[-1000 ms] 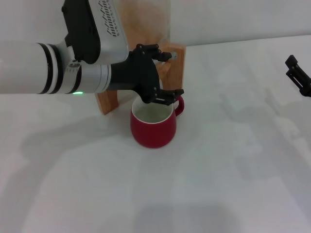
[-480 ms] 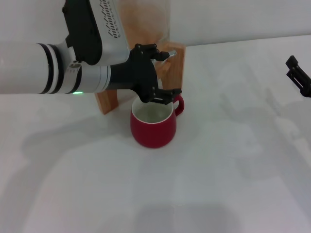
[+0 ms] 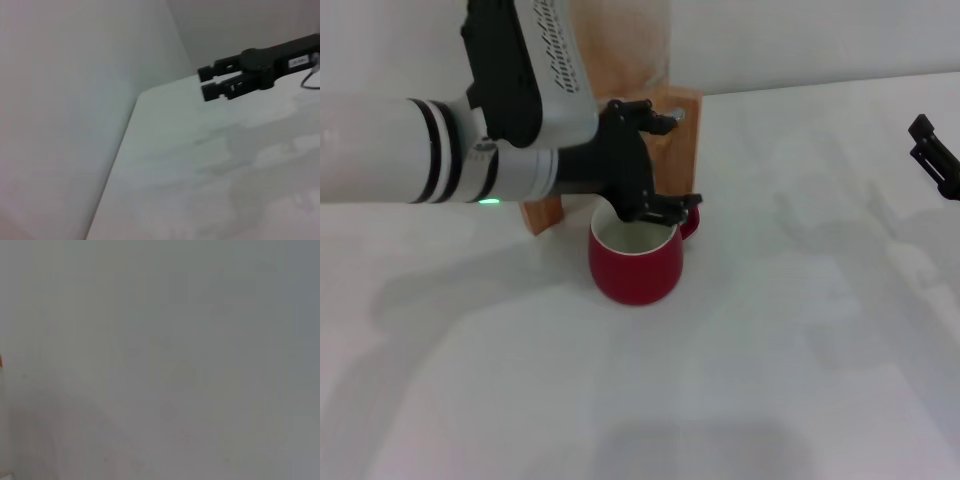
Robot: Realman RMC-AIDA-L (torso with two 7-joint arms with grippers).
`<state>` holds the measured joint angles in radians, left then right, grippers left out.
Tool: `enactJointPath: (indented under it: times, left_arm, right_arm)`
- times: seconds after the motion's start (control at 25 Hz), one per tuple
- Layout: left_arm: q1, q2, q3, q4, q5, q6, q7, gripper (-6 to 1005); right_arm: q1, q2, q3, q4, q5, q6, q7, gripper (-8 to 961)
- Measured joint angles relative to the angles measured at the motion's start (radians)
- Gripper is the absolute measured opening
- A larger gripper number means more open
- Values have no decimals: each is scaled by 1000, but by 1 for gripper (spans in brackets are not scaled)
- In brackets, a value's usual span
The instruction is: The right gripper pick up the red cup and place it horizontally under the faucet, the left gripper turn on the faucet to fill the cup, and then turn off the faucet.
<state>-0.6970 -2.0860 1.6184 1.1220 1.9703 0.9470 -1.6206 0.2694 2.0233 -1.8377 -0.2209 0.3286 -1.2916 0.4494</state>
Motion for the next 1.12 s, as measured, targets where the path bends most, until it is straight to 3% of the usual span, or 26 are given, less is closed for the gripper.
enactJointPath:
  times: [0.24,0.44,0.52,0.92,1.12]
  left_arm:
    - [55,-2,39,83,-21,-5,-2,875]
    - [149,-3,40,160,-80,-50,9,875]
    - [216,-3,50,205,-112,-100,17,875]
    - [331,-1,89,282,-153,-152,31,875]
    - [411,-1,145,327,-163,-261,32,875]
  right_arm:
    - [-3,0,0,0,1,-2,0,845]
    - [-3,0,0,0,1,-11,0,845]
    - [-2,0,0,0,0,-12,0,845]
    - [1,0,-11,-4,-2,-12,0,845]
    - [-3,0,-20,-6,-2,-12,0,845]
